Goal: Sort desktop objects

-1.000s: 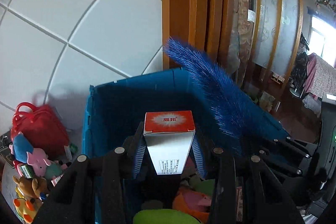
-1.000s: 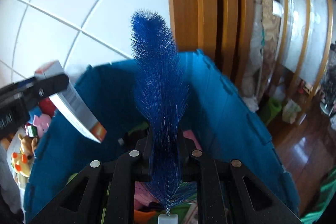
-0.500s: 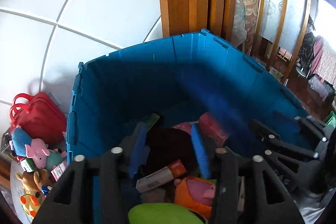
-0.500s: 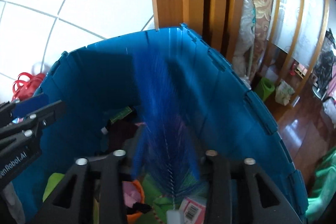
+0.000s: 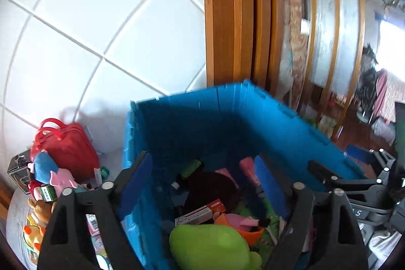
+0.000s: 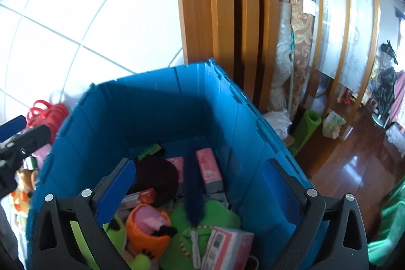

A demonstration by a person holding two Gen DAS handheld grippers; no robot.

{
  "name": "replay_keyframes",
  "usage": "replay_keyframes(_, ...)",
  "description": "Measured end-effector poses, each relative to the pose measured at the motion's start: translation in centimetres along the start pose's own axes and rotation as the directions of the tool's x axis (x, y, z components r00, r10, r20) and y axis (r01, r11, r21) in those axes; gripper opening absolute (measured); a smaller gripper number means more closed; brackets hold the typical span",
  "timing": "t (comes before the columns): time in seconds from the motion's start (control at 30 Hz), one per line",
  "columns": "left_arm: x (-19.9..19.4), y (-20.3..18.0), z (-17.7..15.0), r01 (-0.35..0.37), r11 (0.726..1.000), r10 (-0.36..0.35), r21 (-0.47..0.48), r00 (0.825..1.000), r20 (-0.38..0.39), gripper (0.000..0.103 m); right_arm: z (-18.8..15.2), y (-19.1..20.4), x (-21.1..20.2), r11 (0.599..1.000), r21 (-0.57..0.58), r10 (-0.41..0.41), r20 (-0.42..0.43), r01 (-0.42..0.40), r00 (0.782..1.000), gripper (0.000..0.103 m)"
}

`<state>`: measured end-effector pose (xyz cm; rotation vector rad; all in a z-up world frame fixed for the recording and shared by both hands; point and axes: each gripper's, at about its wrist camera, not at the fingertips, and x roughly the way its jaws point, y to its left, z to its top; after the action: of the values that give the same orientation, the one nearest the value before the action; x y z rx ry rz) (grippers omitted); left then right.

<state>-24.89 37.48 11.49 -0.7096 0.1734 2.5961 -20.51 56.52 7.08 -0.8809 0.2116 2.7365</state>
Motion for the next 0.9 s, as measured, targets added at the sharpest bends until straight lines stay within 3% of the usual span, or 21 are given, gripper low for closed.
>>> replay_keyframes(0.03,-1.1,0.1,-0.3,-0.005,1.000,0.005,-0.004,1.000,0.025,0.101,-0.4,0.2,-0.9,1.000,0.000,0.006,0.014,-0.006,1.000,0.103)
replay_keyframes(0.07,-2.2,0.3,-0.7,-0.015,1.000,0.015,-0.006,0.999,0.049,0.103,-0.8,0.3,-1.8,1.000,-0.001,0.014,0.028,-0.014,1.000,0.103)
replay_keyframes(0.13,-4.9,0.5,-2.0,-0.051,0.999,0.052,-0.015,0.992,0.113,0.103,-1.9,1.0,-3.9,1.000,-0.009,0.030,0.066,-0.029,0.997,0.103)
replay_keyframes(0.23,-7.3,0.7,-3.9,-0.099,0.995,0.101,-0.022,0.984,0.146,0.103,-3.8,2.4,-6.7,0.999,-0.031,0.028,0.124,-0.025,0.992,0.103)
replay_keyframes(0.3,-8.4,1.0,-5.1,-0.112,0.993,0.116,-0.037,0.984,0.138,0.103,-5.0,3.2,-8.5,0.999,-0.045,0.008,0.164,-0.001,0.986,0.103)
replay_keyframes(0.5,-10.2,2.3,-8.2,-0.049,0.995,0.057,-0.084,0.994,0.093,0.103,-8.3,5.2,-11.9,0.996,-0.071,-0.043,0.227,0.060,0.973,0.103)
replay_keyframes(0.7,-13.3,4.2,-12.0,-0.026,0.996,0.031,-0.083,0.998,0.056,0.103,-11.5,7.2,-14.4,0.997,-0.061,-0.035,0.212,0.049,0.977,0.103)
replay_keyframes(0.9,-16.7,6.1,-14.4,-0.030,0.996,0.035,-0.083,0.998,0.061,0.103,-14.2,10.4,-17.1,0.994,-0.067,-0.077,0.183,0.091,0.980,0.103)
